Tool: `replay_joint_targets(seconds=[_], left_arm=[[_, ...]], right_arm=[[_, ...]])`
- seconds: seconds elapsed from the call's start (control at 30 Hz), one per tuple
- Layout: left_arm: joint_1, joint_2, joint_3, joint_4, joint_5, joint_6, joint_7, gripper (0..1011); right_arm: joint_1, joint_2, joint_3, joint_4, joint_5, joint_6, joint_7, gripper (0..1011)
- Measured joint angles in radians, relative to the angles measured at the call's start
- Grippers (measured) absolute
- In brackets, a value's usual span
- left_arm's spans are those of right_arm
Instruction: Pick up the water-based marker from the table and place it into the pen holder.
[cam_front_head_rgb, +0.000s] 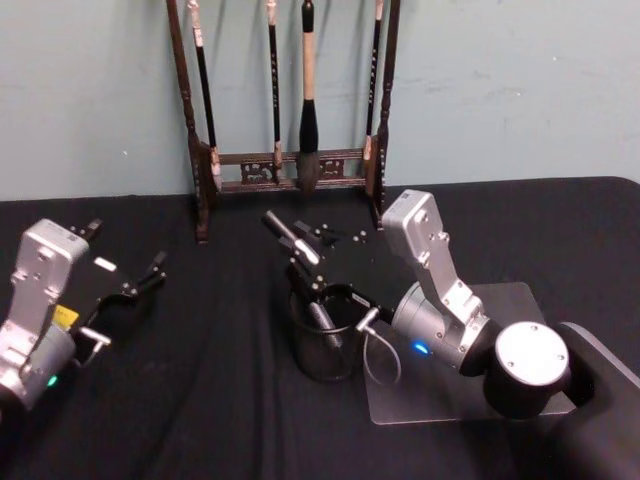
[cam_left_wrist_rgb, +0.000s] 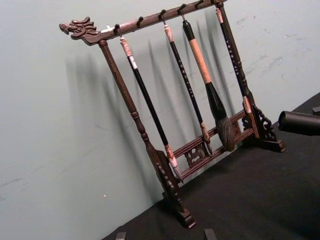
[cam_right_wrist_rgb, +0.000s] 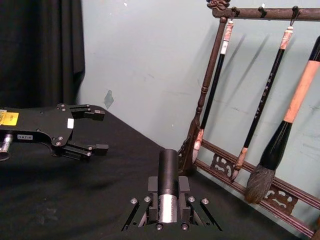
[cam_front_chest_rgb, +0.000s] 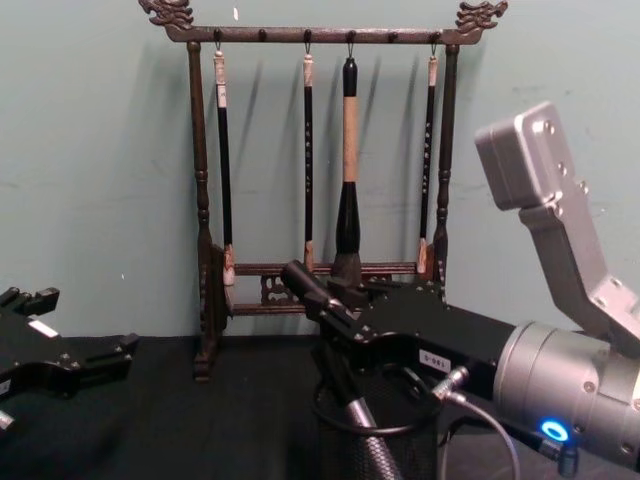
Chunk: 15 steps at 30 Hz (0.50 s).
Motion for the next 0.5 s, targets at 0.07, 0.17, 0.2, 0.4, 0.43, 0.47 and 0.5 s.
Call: replay_joint_targets(seconds=[0.07,0.17,0.2,0.4,0.43,0.47,0.5], left_arm=[[0.0,0.0,0.0,0.0,0.0,0.0,0.0,1009],[0.0,0.0,0.0,0.0,0.0,0.0,0.0,1009],[0.0,0.0,0.0,0.0,0.0,0.0,0.0,1009],[0.0,0.0,0.0,0.0,0.0,0.0,0.0,1009],[0.0,0.0,0.0,0.0,0.0,0.0,0.0,1009],[0.0,0.0,0.0,0.0,0.0,0.0,0.0,1009],[0.0,0.0,0.0,0.0,0.0,0.0,0.0,1009]], right_arm=[[0.0,0.0,0.001,0.001,0.001,-0.004,0.001,239],[0.003,0.0,0.002,0.003,0.003,-0.009,0.005,239],[0.004,0.0,0.002,0.004,0.003,-0.009,0.006,239],[0.007,-0.002,0.001,0.009,0.006,-0.011,0.011,239],[0.007,-0.002,0.001,0.009,0.006,-0.011,0.01,239],[0.007,-0.001,0.001,0.009,0.006,-0.011,0.01,239],[0.007,-0.001,0.001,0.009,0.006,-0.011,0.01,239]])
